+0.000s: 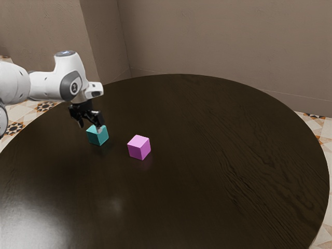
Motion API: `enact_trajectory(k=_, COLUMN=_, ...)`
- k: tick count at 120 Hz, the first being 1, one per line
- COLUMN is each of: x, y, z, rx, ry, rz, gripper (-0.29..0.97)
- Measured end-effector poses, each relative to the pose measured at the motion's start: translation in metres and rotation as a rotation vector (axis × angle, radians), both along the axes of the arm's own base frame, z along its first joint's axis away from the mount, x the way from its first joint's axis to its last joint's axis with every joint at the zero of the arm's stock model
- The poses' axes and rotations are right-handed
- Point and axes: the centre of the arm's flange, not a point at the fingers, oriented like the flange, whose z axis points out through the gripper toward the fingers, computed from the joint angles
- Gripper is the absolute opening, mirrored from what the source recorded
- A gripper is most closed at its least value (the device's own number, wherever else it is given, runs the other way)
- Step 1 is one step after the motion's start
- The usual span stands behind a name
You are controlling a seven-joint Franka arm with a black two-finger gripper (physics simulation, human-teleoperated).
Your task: Pick up the blue block with one arm, and put the blue block on the pink block with one arm
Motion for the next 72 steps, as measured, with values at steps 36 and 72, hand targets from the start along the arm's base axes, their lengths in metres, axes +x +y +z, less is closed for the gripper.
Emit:
enact_trajectory(k=36, x=0.021, y=0.011, z=-0.015, rx=-0.034, ry=0.063, rz=-0.022, gripper=0.68)
enact_trajectory(k=72, x=0.04, y=0.027, z=-0.019, rx=-0.039, ry=0.067, rz=-0.067, gripper=0.68)
